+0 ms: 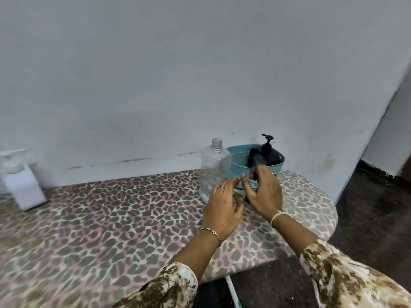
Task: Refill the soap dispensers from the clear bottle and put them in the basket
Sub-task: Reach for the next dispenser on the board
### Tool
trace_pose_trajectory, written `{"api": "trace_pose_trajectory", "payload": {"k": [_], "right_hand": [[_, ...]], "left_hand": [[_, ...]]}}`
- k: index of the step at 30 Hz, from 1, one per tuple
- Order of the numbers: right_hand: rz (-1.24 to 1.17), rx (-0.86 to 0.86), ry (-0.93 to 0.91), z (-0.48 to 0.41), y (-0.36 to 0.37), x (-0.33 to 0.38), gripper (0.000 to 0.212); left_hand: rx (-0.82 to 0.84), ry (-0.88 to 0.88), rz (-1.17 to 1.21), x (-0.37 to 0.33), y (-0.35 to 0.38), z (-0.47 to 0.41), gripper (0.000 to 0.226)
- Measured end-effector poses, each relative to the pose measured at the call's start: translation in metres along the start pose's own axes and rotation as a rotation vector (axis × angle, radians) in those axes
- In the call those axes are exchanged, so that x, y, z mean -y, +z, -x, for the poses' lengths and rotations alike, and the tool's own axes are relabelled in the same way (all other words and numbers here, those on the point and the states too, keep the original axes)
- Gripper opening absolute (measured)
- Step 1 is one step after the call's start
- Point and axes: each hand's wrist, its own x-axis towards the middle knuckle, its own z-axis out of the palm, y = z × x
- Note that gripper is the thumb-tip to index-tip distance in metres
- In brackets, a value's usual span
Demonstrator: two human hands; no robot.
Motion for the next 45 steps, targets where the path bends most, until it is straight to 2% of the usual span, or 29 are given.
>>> {"api": "trace_pose_trajectory", "payload": {"k": [5,9,14,19,23,29,38,45], "right_hand": [[-0.033,0.178,-0.1,0.031,0.02,0.051,0.026],[-0.05,0.427,-0.223,0.054,0.054,0.098,0.01],[-0.009,0.638,-0.331,0.076,0.107,0.153,0.034],[0.047,0.776,-0.458,0.081,0.141,0.211,0.046],[0.029,0.826,-0.492,0.079,0.165,0.244,0.046],[0.038,0.853,-0.512,0.064,0.199,0.266,0.048],[0.033,0.824,-0.479,0.05,0.237,0.273,0.045],[-0.036,0.794,-0.443,0.051,0.245,0.268,0.044]], "left_hand": [[-0.07,-0.131,-0.057,0.042,-0.036,0.038,0.042],[-0.096,-0.278,-0.127,0.081,-0.077,0.066,0.044],[-0.127,-0.5,-0.109,0.134,-0.142,0.094,0.055],[-0.254,-0.651,-0.169,0.183,-0.206,0.116,0.06],[-0.319,-0.783,-0.234,0.216,-0.245,0.121,0.072],[-0.422,-0.887,-0.315,0.263,-0.293,0.099,0.089],[-0.547,-0.974,-0.084,0.311,-0.314,0.069,0.094],[-0.544,-1.017,-0.072,0.323,-0.307,0.066,0.1]]}}
